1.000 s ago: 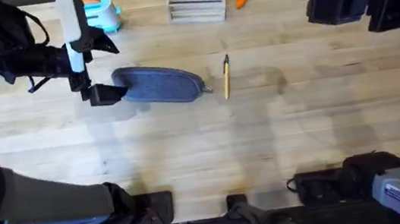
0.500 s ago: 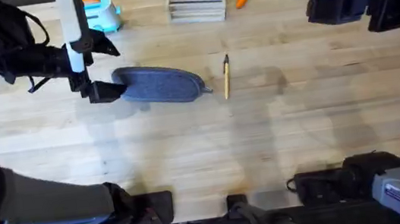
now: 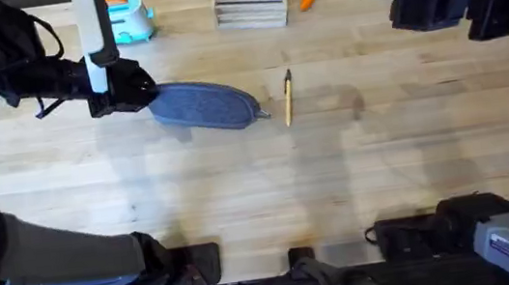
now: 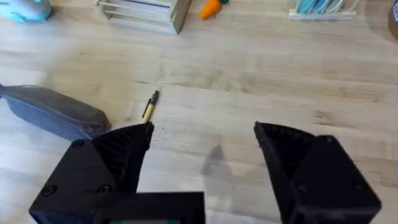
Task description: Unzip the bag, pick up the pens from the table one at a time and place them inside, then zip the bag closed.
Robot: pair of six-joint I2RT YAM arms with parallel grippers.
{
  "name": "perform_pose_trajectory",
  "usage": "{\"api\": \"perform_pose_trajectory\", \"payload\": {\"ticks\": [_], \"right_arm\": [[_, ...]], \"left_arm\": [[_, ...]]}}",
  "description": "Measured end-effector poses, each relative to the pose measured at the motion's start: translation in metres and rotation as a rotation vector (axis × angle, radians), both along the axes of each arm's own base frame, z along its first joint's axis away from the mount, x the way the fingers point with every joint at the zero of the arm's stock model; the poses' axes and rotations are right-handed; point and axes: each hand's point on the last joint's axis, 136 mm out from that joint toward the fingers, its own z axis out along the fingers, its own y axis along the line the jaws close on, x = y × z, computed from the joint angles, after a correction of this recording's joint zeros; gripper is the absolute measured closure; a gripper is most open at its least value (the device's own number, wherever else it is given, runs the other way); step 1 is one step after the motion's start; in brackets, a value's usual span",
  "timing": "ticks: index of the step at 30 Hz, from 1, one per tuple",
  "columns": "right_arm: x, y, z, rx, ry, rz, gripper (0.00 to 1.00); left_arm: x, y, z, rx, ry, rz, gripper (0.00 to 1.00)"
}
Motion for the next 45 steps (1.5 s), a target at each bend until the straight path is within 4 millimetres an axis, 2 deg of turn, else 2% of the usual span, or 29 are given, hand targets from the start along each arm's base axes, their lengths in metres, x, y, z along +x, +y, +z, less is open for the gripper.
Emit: {"api": "perform_pose_trajectory", "payload": {"ticks": [5, 10, 15, 22, 30, 31, 37, 38, 45], "right_arm": [[-0.005, 0.012, -0.001, 0.1, 0.032, 0.012, 0.004], [-0.007, 0.04, -0.008, 0.233, 0.106, 0.1, 0.004], [-0.012, 0.085, -0.034, 0.321, 0.272, 0.254, 0.004], [-0.026, 0.148, -0.066, 0.313, 0.42, 0.477, 0.004], [-0.009, 0.181, -0.109, 0.284, 0.498, 0.56, 0.004], [-0.002, 0.19, -0.123, 0.263, 0.5, 0.596, 0.004], [0.008, 0.209, -0.153, 0.221, 0.498, 0.675, 0.004], [0.011, 0.218, -0.168, 0.211, 0.505, 0.697, 0.004], [0.011, 0.238, -0.186, 0.195, 0.498, 0.754, 0.004]], "left_arm": [[0.0, 0.0, 0.0, 0.0, 0.0, 0.0, 0.957], [0.0, 0.0, 0.0, 0.0, 0.001, 0.0, 0.957], [-0.001, 0.0, 0.0, -0.001, 0.003, 0.0, 0.957], [0.0, 0.0, 0.0, 0.0, 0.001, 0.0, 0.957], [0.002, 0.0, 0.0, 0.003, -0.009, -0.001, 0.958], [0.002, 0.0, 0.0, 0.004, -0.012, -0.003, 0.958], [0.003, 0.0, 0.0, 0.005, -0.014, -0.003, 0.958], [0.003, 0.0, 0.0, 0.005, -0.014, -0.003, 0.958], [0.003, 0.0, 0.0, 0.005, -0.014, -0.003, 0.958]]}}
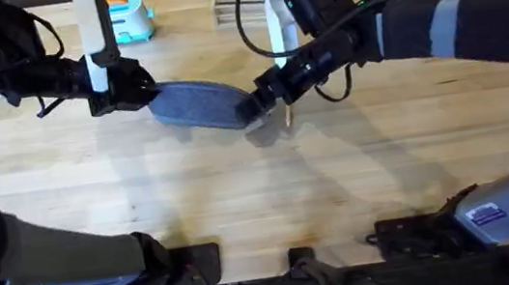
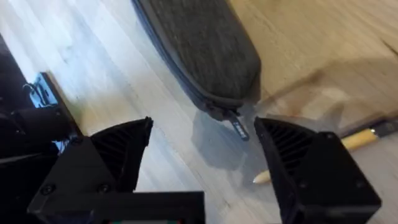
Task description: Unzip the bag, pick up the pens from the table one at a time and place them inside, then zip the bag closed.
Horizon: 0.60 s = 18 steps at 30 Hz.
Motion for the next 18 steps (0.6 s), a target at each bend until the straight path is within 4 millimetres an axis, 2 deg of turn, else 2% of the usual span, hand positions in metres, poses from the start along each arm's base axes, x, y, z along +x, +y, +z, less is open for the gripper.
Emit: {"api": "perform_pose_trajectory", "payload": {"ticks": [7, 15, 18], "right_arm": [[0.0071, 0.0078, 0.0041, 0.025, -0.053, 0.016, 0.018], [0.007, 0.0078, 0.0016, 0.022, -0.051, 0.02, 0.097], [0.007, 0.0078, -0.0006, 0.019, -0.048, 0.022, 0.192]], "left_arm": [[0.0, 0.0, 0.0, 0.0, 0.0, 0.0, 0.958], [0.0, 0.0, 0.0, 0.0, 0.0, 0.0, 0.958], [0.0, 0.0, 0.0, 0.0, 0.0, 0.0, 0.958]]}}
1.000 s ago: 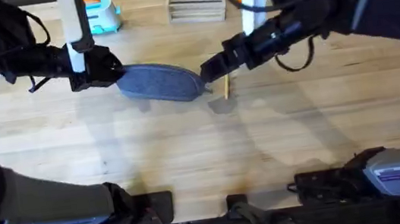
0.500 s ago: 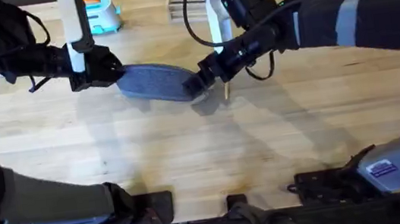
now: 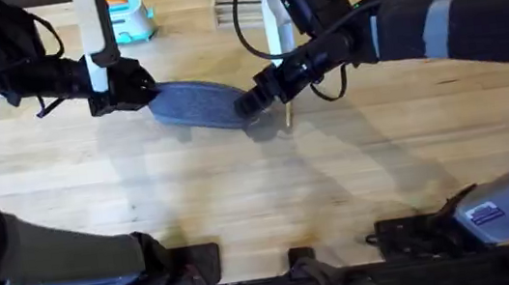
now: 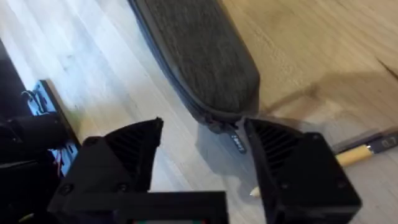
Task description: Unzip the bag, pick up the pens from the table one at a time and place them inside, then zip the bag closed.
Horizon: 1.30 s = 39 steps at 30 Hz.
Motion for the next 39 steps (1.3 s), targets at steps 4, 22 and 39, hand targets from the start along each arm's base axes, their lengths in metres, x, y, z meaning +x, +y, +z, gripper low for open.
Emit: {"api": "perform_pose_trajectory", "payload": {"ticks": [4, 22, 39], "right_arm": [[0.0, 0.0, -0.003, -0.005, 0.006, 0.003, 0.354], [-0.001, -0.001, -0.004, -0.009, 0.005, 0.007, 0.96], [-0.007, -0.003, 0.02, -0.055, 0.073, 0.009, 0.971]], "left_arm": [[0.0, 0.0, 0.0, 0.0, 0.0, 0.0, 0.958], [0.001, 0.0, 0.0, 0.002, -0.003, 0.0, 0.958], [0.002, 0.001, 0.0, 0.003, -0.011, 0.0, 0.958]]}}
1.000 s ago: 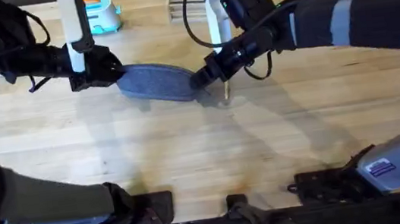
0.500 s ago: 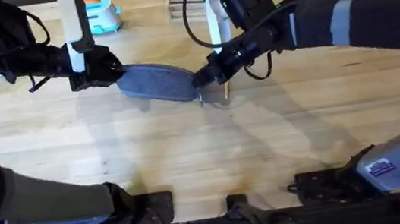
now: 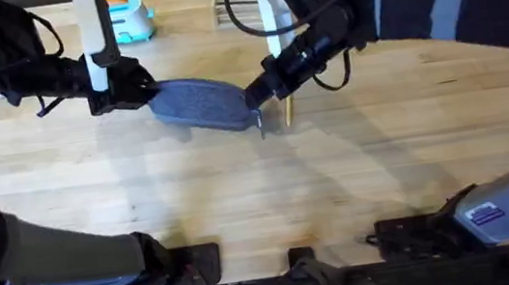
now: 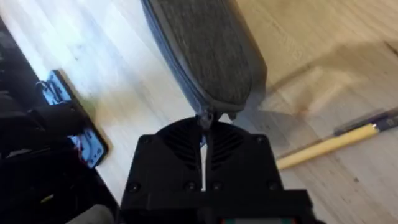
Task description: Unzip the bag, pick up the pens from the table one at a time and place them inside, then zip the bag closed.
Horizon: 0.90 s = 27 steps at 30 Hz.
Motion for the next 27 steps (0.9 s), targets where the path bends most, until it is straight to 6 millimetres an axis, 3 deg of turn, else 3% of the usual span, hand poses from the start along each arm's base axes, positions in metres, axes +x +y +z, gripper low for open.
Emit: {"api": "perform_pose_trajectory", "payload": {"ticks": [4, 13, 27], "right_arm": [[0.005, 0.002, 0.019, 0.004, 0.012, -0.023, 0.971], [0.019, 0.001, 0.03, 0.006, 0.01, -0.095, 0.971], [0.029, 0.018, 0.059, -0.075, -0.147, -0.059, 0.971]], "left_arm": [[0.0, 0.0, 0.0, 0.001, 0.001, -0.001, 0.958], [0.003, 0.001, 0.001, 0.007, -0.016, 0.0, 0.958], [0.004, 0.002, 0.0, 0.013, -0.02, 0.0, 0.958]]}}
